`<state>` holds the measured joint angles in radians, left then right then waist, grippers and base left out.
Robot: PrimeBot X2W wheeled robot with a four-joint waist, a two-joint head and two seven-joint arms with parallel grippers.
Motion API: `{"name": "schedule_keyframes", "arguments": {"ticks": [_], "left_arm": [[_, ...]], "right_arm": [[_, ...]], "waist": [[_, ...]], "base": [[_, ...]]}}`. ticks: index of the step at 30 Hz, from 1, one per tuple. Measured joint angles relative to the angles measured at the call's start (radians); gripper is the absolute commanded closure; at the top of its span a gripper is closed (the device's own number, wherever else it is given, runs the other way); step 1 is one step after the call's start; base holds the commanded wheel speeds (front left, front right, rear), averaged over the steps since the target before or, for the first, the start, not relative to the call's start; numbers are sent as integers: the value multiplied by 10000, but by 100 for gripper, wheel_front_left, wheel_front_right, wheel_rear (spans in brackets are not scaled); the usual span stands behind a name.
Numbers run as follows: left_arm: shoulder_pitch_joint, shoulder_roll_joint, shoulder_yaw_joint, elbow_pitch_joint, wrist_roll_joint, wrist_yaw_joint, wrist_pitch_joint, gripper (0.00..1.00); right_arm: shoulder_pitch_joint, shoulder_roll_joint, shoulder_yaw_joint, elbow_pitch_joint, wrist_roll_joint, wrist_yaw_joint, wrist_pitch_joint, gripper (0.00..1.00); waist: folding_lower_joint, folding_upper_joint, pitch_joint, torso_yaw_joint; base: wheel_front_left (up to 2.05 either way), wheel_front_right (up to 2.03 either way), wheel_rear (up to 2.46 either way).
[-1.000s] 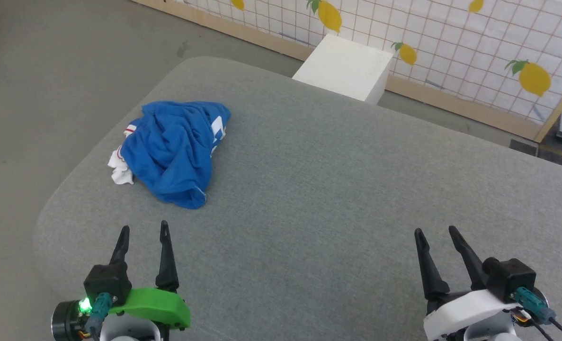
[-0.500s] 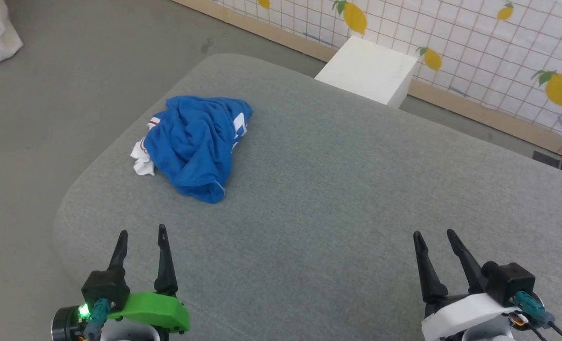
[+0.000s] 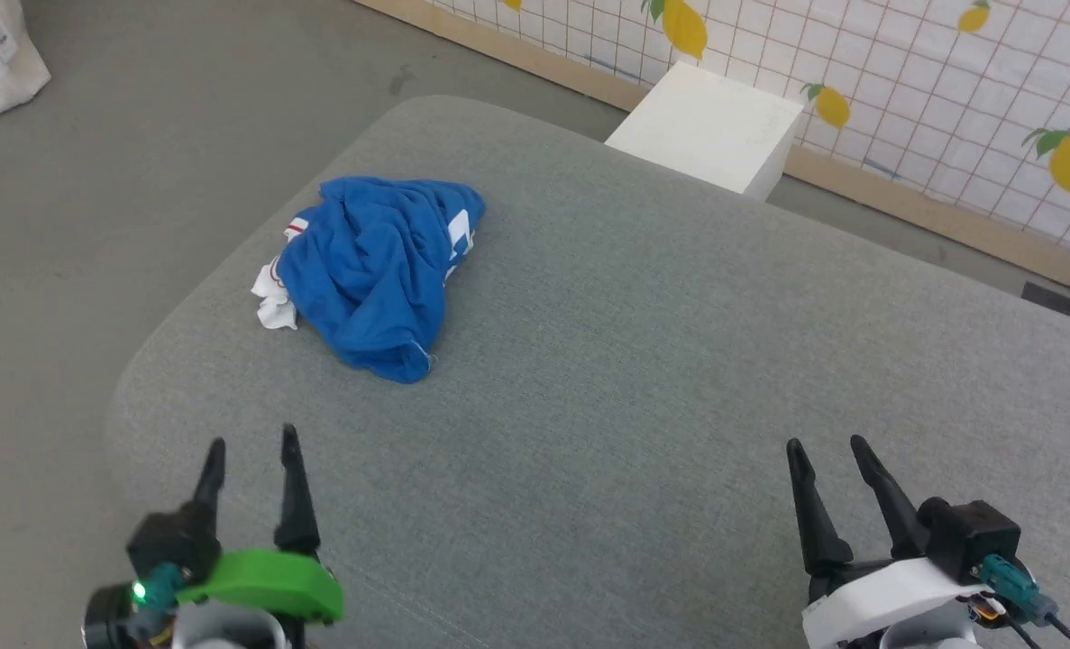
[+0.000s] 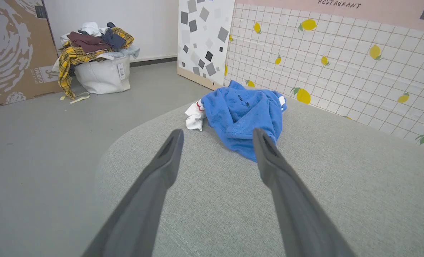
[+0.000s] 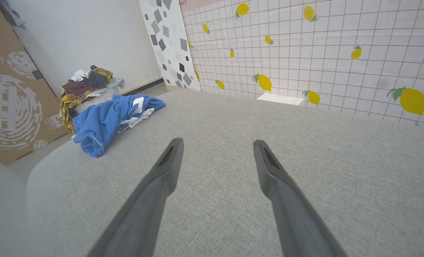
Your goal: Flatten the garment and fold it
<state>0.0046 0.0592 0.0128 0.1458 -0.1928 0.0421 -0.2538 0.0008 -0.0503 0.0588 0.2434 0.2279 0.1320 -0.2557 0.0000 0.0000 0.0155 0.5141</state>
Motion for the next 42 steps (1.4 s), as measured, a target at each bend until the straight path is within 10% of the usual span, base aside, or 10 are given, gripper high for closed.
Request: {"name": "schedule_keyframes", "arguments": {"ticks": [14, 34, 36, 42], "left_arm": [[-5106, 1825, 1055, 2644, -3223, -1471, 3963, 0], [-6527, 2587, 656, 5891, -3919, -1221, 6140, 0], [-6594, 2631, 608, 5994, -3758, -1074, 5896, 100], [-6625, 2661, 725, 6176, -3384, -706, 4040, 100]], "right_arm": [[-779, 8, -727, -1321, -1074, 0, 863, 0], [-1080, 6, -1289, -2343, -1429, 0, 1361, 0], [-1095, 6, -1289, -2353, -1440, 0, 1417, 0], [-1096, 8, -1216, -2245, -1388, 0, 1406, 0]], "waist": [[1, 0, 1691, -1095], [1, 0, 4222, -2799], [1, 0, 4246, -2802], [1, 0, 4061, -2745]], "base": [[0, 0, 0], [0, 0, 0], [0, 0, 0], [0, 0, 0]]}}
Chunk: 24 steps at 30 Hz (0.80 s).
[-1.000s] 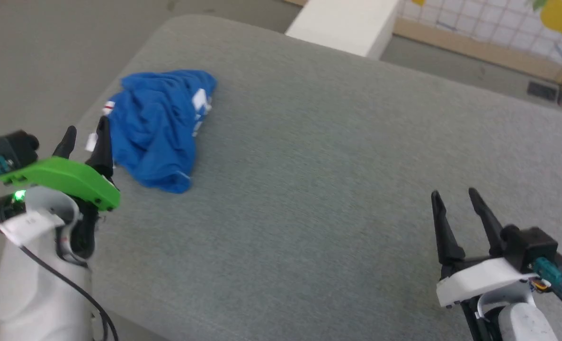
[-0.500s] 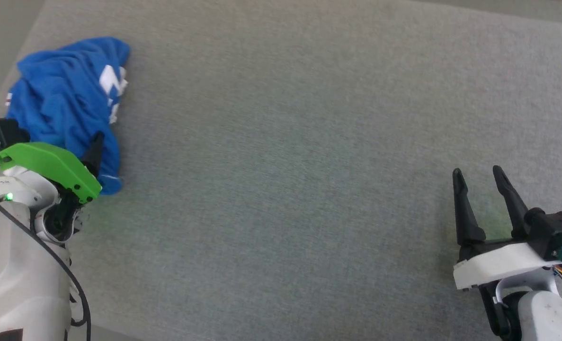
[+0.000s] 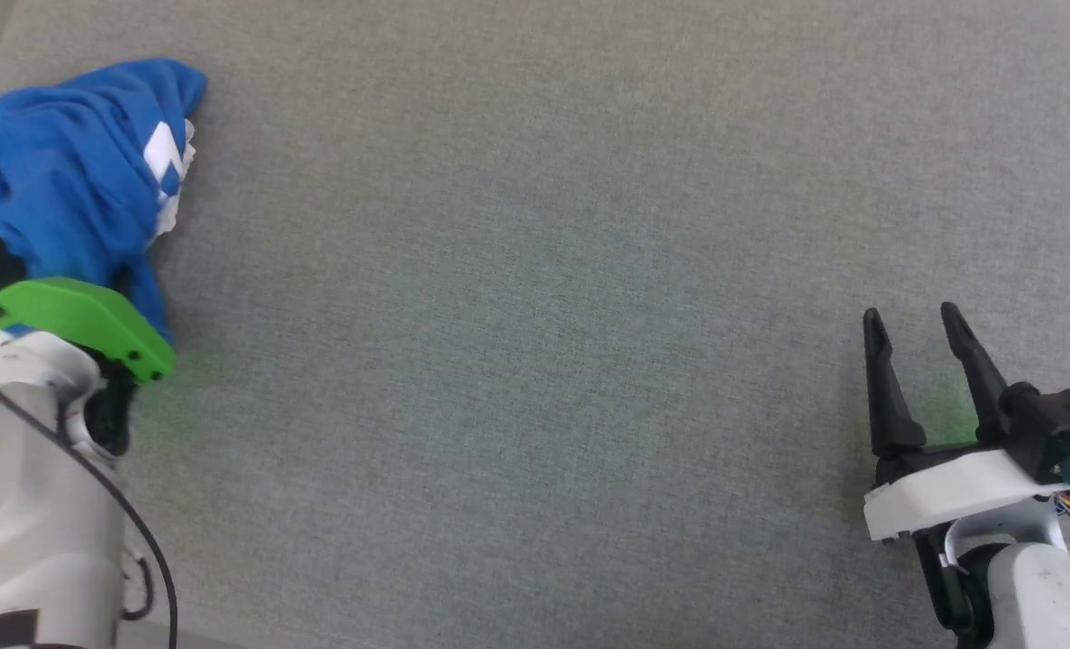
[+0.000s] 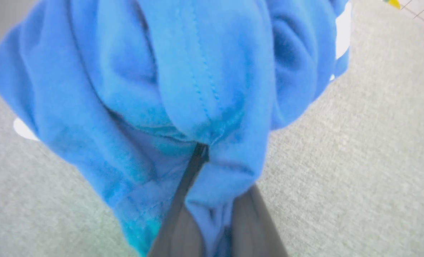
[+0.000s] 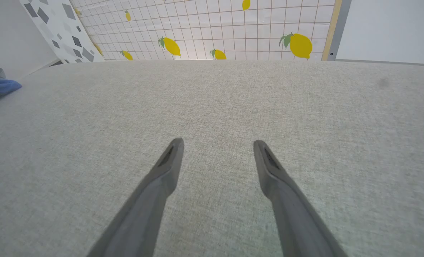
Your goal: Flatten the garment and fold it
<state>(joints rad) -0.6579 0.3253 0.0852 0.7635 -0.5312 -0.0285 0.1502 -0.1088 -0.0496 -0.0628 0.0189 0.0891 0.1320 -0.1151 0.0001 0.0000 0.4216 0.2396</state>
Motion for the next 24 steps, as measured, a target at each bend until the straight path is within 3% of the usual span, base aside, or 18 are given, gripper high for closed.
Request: {"name": "schedule_keyframes", "arguments": {"ticks": [4, 7, 13, 20, 24], "left_arm": [[-235, 378, 73, -257, 163, -36, -1060, 100], [-1081, 899, -84, -1074, 332, -416, -1555, 100], [-2349, 1394, -658, -2336, 523, -738, -1137, 100], [-4055, 1413, -1720, -3845, 428, -941, -261, 100], [-4616, 949, -2088, -4472, -211, -945, 52, 100]], "right_arm": [[7, -2, 92, 305, 194, 0, -211, 0], [38, -2, 291, 794, 533, 0, -523, 0], [84, 0, 451, 1388, 963, 0, -882, 0], [138, 0, 594, 1979, 1448, 0, -1218, 0], [206, 0, 692, 2242, 1695, 0, -1321, 0]], "waist": [[0, 0, -301, 43], [-1, 0, -877, 70], [-2, 0, -1687, -51], [-2, 0, -2422, -599], [-2, 0, -2705, -1077]], "base": [[0, 0, 0], [0, 0, 0], [0, 0, 0], [0, 0, 0], [0, 0, 0]]}}
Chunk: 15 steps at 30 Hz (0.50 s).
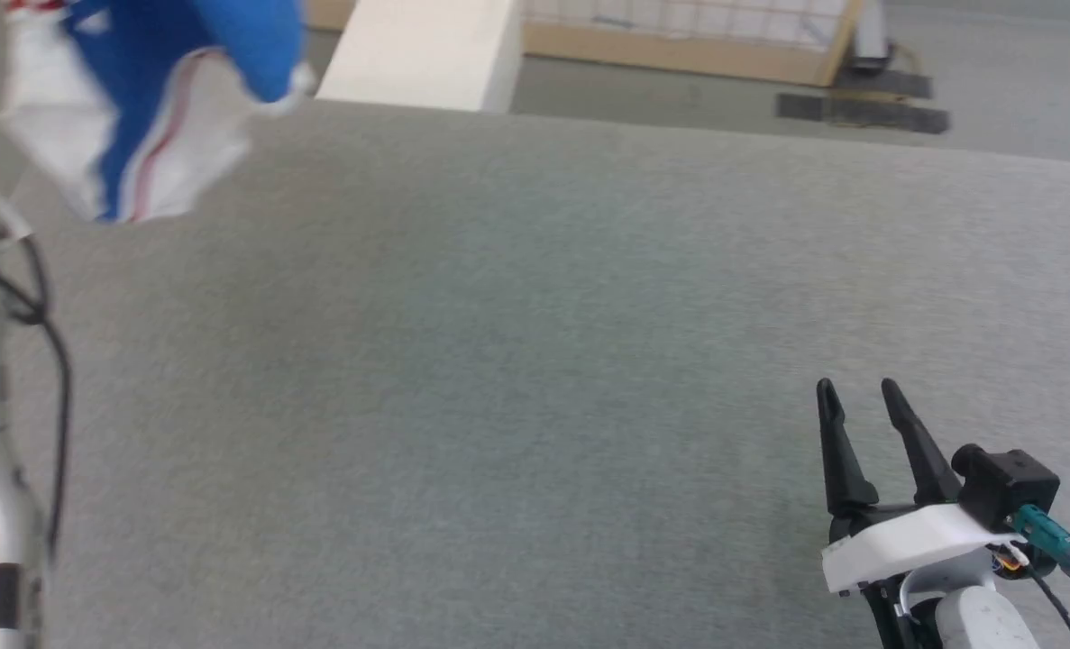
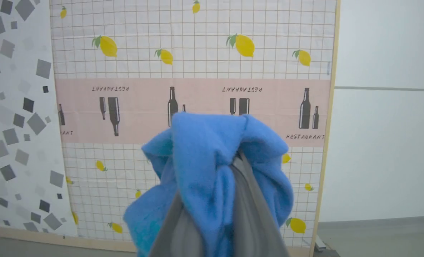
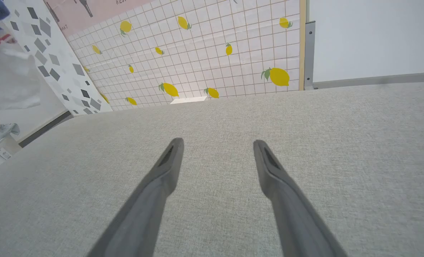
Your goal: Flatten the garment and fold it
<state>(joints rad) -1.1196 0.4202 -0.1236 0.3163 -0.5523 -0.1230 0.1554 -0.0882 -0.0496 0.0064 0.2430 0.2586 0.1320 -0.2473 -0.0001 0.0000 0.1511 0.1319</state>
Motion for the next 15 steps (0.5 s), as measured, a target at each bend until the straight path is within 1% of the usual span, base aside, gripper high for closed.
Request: {"name": "schedule_keyframes", "arguments": {"ticks": [6, 10, 15], "left_arm": [[225, -830, -897, -619, -867, -6, 828, 100], [1314, -1258, -1852, -855, -1108, -6, 1358, 100], [2917, -1726, -3333, -761, -1350, -8, 2067, 100]], "right_arm": [[50, 0, -82, 161, 98, 0, -84, 0], [90, -6, -222, 140, 144, 0, -88, 0], [121, -8, -288, 48, 144, 0, -88, 0]], "waist": [[0, 0, -309, -681], [0, 0, -469, -975], [0, 0, -512, -1117]], "base": [[0, 0, 0], [0, 0, 0], [0, 0, 0]]}}
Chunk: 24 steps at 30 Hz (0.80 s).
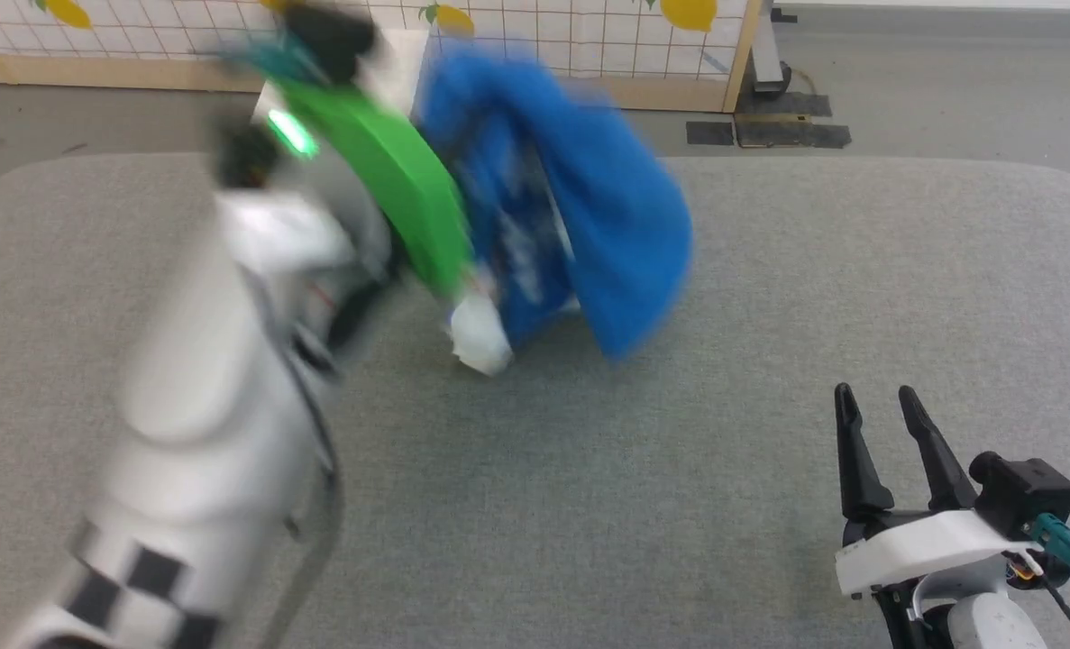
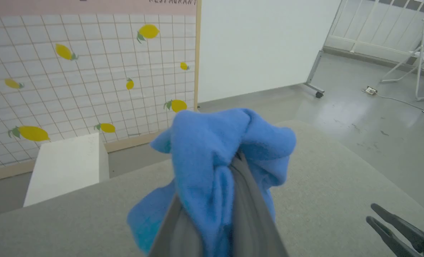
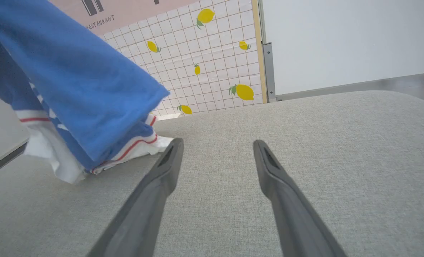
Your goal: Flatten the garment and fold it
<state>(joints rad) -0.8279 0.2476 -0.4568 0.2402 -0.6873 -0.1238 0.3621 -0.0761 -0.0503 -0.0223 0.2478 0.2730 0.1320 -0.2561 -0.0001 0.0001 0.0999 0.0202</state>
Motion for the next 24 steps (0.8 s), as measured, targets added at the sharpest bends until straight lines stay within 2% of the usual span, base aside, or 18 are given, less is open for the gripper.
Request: {"name": "schedule_keyframes", "arguments": {"ticks": [7, 12, 14, 16, 17, 18, 24], "left_arm": [[2299, -48, -2575, 681, -407, -29, 788, 100], [3604, -54, -4447, 859, -1220, -31, 1766, 100], [3859, -13, -4961, 848, -1605, -31, 2257, 100], [4106, 25, -4943, 878, -2130, -31, 2552, 100], [4153, 35, -4863, 857, -2286, -29, 2587, 55], [4177, 58, -4752, 796, -2451, -25, 2656, 0], [4172, 286, -3693, -314, -3158, 527, 2512, 0]], "right_arm": [[-1, 4, 173, -54, 13, 0, 0, 0], [1, 2, 215, -33, 221, 0, 0, 0], [2, 0, 228, -33, 265, 0, 0, 0], [3, 2, 238, -33, 278, 0, 0, 0], [3, 2, 240, -33, 280, 0, 0, 0], [6, 4, 240, -29, 291, 0, 0, 0], [211, 0, 111, -8, 291, 0, 0, 0]], "waist": [[0, 0, 62, -158], [0, 0, 24, -221], [0, 0, 10, -213], [0, 0, -26, -186], [0, 0, -44, -175], [0, 0, -73, -160], [0, 0, -252, 21]], "base": [[0, 0, 0], [0, 0, 0], [0, 0, 0], [0, 0, 0], [0, 0, 0], [0, 0, 0], [0, 0, 0]]}}
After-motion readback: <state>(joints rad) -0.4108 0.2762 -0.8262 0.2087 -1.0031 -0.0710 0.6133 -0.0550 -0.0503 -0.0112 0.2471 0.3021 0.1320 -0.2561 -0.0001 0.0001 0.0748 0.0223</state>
